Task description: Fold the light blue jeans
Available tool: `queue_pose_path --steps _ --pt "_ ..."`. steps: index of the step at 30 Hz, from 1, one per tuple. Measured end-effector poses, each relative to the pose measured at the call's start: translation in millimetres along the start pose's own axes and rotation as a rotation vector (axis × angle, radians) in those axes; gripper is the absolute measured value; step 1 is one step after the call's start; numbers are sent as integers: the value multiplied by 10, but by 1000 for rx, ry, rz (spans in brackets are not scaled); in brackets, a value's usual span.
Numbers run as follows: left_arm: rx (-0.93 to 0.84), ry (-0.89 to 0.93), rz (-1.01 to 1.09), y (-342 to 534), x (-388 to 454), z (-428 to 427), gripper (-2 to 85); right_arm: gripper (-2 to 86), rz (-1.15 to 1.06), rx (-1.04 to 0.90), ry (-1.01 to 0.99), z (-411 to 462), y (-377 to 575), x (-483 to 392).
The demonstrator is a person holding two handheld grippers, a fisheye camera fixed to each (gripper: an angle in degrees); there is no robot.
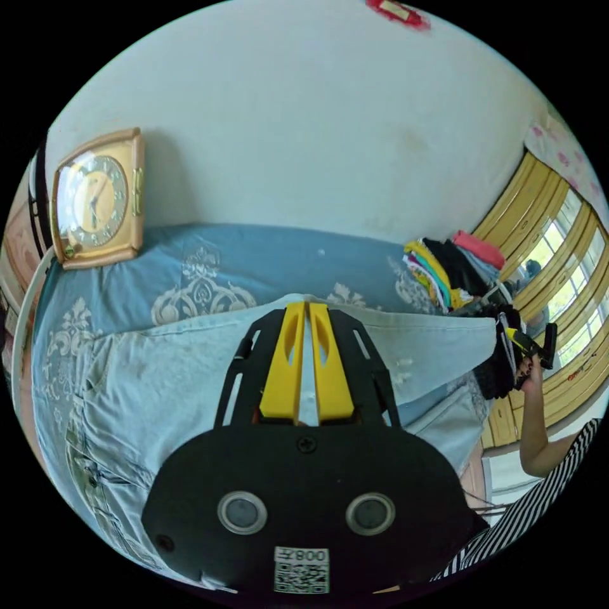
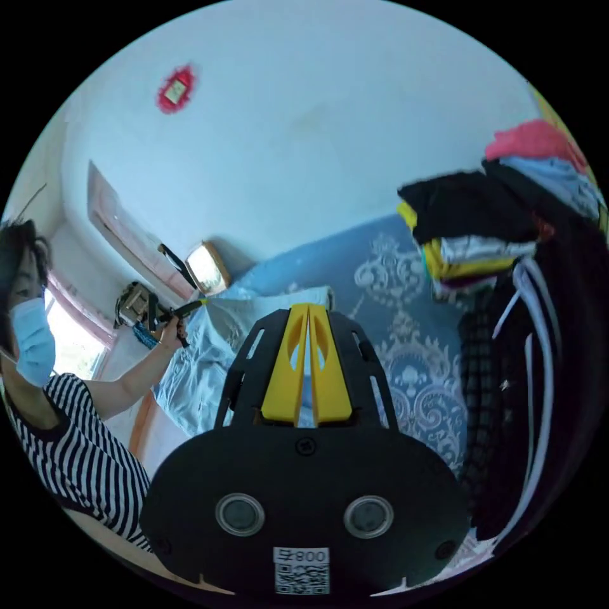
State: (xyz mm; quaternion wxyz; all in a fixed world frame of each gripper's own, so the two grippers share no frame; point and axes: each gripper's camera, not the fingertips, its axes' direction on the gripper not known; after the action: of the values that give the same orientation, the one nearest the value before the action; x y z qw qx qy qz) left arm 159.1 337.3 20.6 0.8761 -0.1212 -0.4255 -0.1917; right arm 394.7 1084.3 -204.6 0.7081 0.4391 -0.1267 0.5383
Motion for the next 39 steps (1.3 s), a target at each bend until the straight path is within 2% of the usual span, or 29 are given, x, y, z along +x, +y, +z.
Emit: queue_pose_path --steps 3,6,8,11,15,16,18,21,24,28,32,35,39 --pt "77 13 -49 -135 -130 -129 17 1 -67 100 57 -97 -389 -118" --pt "47 -2 -159 -312 -330 167 22 4 -57 35 124 319 -809 -9" --pt "-111 -127 -205 -378 -464 591 27 7 -33 -109 133 728 -915 112" --pt "-114 -80 -239 -229 -476 774 39 21 -7 -291 112 1320 -730 224" --pt "-142 50 -101 47 -286 796 71 79 23 -495 224 1974 -487 375" --pt "-176 55 -47 147 -210 790 80 88 62 -545 194 2120 -457 421" --pt "-226 29 23 305 -110 770 91 94 114 -580 149 2258 -419 460" --pt "-275 -73 129 583 -1 730 98 76 126 -511 180 2272 -395 436" --pt "-451 -162 216 766 -9 951 95 42 118 -519 192 2336 -456 428" --pt "-506 -101 201 741 -68 1077 34 15 71 -618 199 2449 -744 392" --pt "-464 32 198 722 -57 914 17 8 26 -534 225 2227 -1137 307" --pt "-442 138 249 812 19 777 15 8 -9 -496 327 2005 -1339 262" --pt "-582 181 243 1087 -8 1051 18 16 89 -725 284 2306 -1082 599"
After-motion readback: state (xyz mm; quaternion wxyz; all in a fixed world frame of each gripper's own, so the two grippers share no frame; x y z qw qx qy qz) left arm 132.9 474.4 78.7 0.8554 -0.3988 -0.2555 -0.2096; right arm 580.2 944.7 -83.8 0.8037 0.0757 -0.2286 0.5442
